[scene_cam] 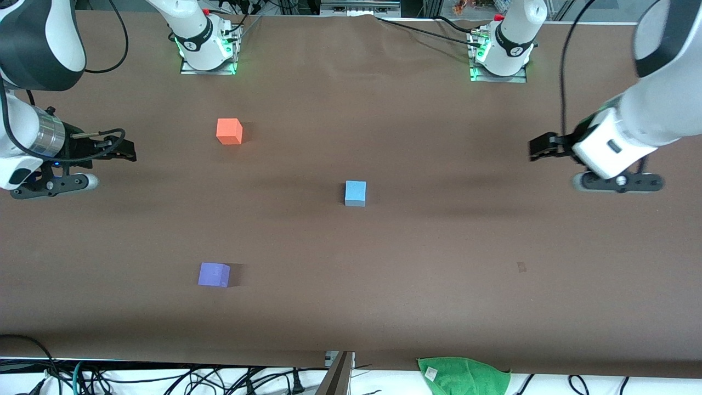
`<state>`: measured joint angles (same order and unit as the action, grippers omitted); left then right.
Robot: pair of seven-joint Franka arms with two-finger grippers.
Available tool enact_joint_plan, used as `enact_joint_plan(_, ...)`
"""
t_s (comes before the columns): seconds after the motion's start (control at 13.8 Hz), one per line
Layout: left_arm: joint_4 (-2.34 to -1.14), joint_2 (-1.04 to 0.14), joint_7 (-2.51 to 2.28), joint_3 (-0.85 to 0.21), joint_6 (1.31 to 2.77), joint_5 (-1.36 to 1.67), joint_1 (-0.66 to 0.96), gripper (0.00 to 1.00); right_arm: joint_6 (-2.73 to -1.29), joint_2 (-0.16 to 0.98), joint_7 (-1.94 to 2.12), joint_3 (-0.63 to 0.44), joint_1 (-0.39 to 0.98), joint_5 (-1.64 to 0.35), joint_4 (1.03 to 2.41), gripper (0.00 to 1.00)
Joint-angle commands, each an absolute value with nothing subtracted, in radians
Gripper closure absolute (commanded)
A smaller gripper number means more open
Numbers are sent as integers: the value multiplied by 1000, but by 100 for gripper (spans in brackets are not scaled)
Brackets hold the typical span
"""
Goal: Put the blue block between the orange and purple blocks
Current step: 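Release the light-blue cube and raise the left gripper back to rest, then move the right gripper over the light-blue cube and lower it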
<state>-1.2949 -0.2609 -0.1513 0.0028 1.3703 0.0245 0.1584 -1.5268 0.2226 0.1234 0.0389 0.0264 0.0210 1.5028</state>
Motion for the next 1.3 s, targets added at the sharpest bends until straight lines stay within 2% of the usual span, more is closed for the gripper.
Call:
enact_joint_plan(0.0,-1348,-207,-91,-14,1367,-40,149,0,-1528,224,118,38,75,34,1489,0)
enact_joint_plan(0.14,-1394,-169,-22,-17,1400,-38,105,0,-1548,225,65,38,119,29,1491,0)
enact_joint_plan(0.51,-1623,6,-12,-32,1571,-20,14,0,-1618,253,-159,38,286,34,1491,0)
enact_joint_plan(0.79,-1647,12,-12,-38,1578,-20,-17,0,-1748,314,-326,38,478,51,1491,0)
enact_joint_plan(1.23,-1637,11,-14,-63,1552,-34,-6,0,-1988,475,-633,37,653,63,1488,0)
